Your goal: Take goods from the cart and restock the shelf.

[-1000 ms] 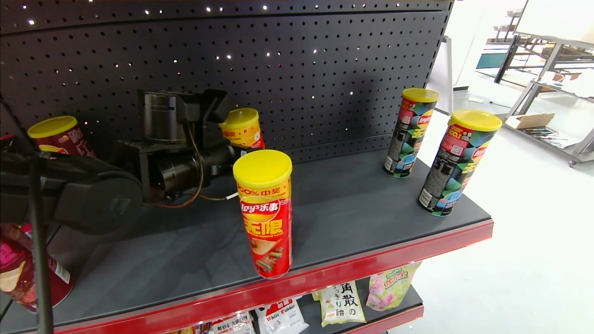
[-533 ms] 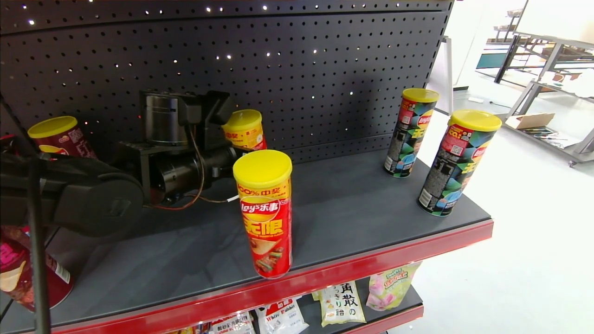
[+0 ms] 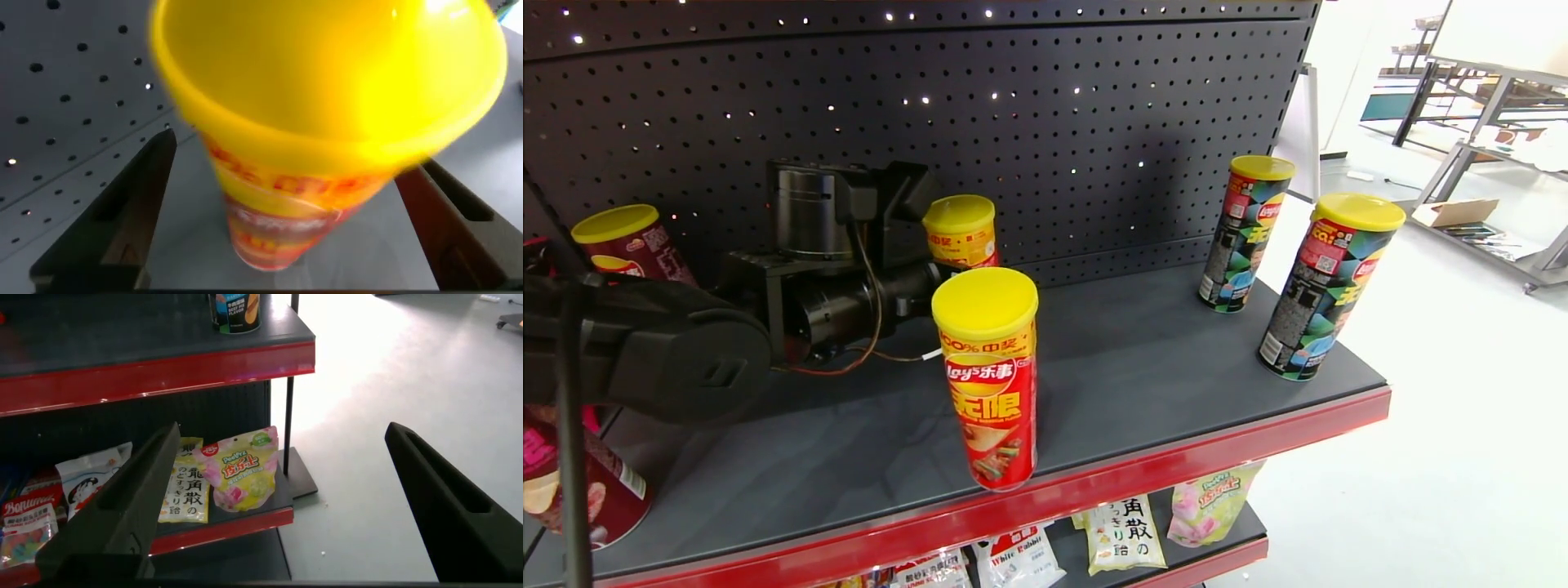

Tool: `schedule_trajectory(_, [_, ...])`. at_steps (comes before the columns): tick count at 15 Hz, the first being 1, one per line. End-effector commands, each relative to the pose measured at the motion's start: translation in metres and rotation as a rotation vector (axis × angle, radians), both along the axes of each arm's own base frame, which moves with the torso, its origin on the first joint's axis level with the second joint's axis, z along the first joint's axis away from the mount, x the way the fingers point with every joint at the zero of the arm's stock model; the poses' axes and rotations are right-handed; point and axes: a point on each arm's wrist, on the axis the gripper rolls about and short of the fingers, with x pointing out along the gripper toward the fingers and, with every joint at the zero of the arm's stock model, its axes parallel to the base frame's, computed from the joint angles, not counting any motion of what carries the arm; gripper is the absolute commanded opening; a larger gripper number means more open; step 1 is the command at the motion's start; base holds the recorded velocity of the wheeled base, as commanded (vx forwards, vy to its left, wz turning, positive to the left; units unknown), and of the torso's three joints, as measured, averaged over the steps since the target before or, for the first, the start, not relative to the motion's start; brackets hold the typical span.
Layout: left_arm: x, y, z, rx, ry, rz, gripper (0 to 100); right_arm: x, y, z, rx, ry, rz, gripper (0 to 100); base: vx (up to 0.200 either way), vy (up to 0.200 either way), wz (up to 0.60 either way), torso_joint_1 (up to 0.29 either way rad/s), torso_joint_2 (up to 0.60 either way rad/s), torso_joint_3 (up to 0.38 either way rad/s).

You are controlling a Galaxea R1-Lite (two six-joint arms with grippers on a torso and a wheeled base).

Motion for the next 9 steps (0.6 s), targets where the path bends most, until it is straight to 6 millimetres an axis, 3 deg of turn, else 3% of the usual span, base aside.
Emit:
schedule_trajectory(1, [-0.009,0.006,0.004,-0.003,-0.006,0.004,100,0.000,0.000,0.000,0.000,0.001,0.000,100,0.000,0.000,0.00,0.000,0.00,0.000])
schedule_trajectory(9, [-0.031,0.037,0.001,0.010,0.013,0.066,100,0.000,0.000,0.000,0.000,0.001,0.000,100,0.000,0.000,0.00,0.000,0.00,0.000])
